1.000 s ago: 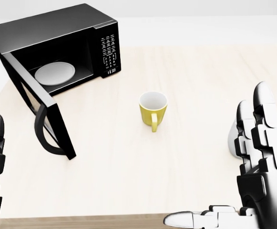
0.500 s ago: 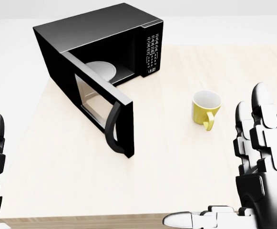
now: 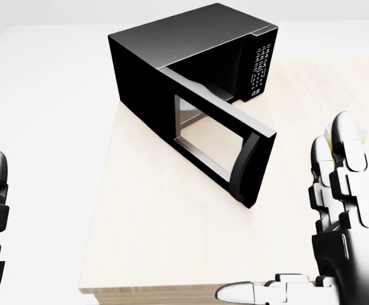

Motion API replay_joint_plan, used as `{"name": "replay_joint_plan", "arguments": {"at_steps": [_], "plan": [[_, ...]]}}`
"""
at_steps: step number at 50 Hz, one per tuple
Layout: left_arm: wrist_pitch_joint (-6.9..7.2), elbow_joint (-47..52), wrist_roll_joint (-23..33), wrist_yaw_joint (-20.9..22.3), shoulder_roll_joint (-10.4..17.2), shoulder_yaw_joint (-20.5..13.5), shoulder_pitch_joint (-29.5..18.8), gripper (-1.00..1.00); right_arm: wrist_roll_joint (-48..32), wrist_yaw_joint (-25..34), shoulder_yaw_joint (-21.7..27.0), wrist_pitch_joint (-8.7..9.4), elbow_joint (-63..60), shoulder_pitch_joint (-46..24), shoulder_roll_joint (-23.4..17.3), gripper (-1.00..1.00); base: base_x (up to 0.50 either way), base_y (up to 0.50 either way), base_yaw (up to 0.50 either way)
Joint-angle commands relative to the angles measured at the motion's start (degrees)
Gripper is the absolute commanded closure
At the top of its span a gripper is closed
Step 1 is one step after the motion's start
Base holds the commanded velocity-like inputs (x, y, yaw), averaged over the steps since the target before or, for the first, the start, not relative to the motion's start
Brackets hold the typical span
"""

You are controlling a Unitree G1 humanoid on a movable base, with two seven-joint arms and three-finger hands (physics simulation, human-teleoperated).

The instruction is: Close the microwave.

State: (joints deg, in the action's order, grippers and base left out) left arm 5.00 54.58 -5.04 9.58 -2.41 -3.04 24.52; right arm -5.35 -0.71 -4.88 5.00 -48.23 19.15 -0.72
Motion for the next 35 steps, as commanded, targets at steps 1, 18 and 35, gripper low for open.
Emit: {"name": "replay_joint_plan", "arguments": {"at_steps": [1, 18, 35], "plan": [[0.0, 0.0, 0.1, -0.1, 0.1, 0.2, 0.1, -1.0, -0.1, -0.1, -0.1, 0.0, 0.2, -0.1, -0.1, -1.0, 0.0, 0.5, 0.0], [0.0, -0.3, 0.7, -0.4, 0.3, 0.8, 0.1, -1.0, -0.3, -0.2, -0.5, 0.0, -0.1, 0.2, -0.2, -1.0, 0.0, 0.5, 0.0], [0.0, -0.7, 2.2, -1.7, 0.9, 1.7, 0.1, -1.0, -1.3, -0.8, -1.7, 0.0, -0.4, 0.1, -0.6, -1.0, 0.03, 0.03, 0.0]]}}
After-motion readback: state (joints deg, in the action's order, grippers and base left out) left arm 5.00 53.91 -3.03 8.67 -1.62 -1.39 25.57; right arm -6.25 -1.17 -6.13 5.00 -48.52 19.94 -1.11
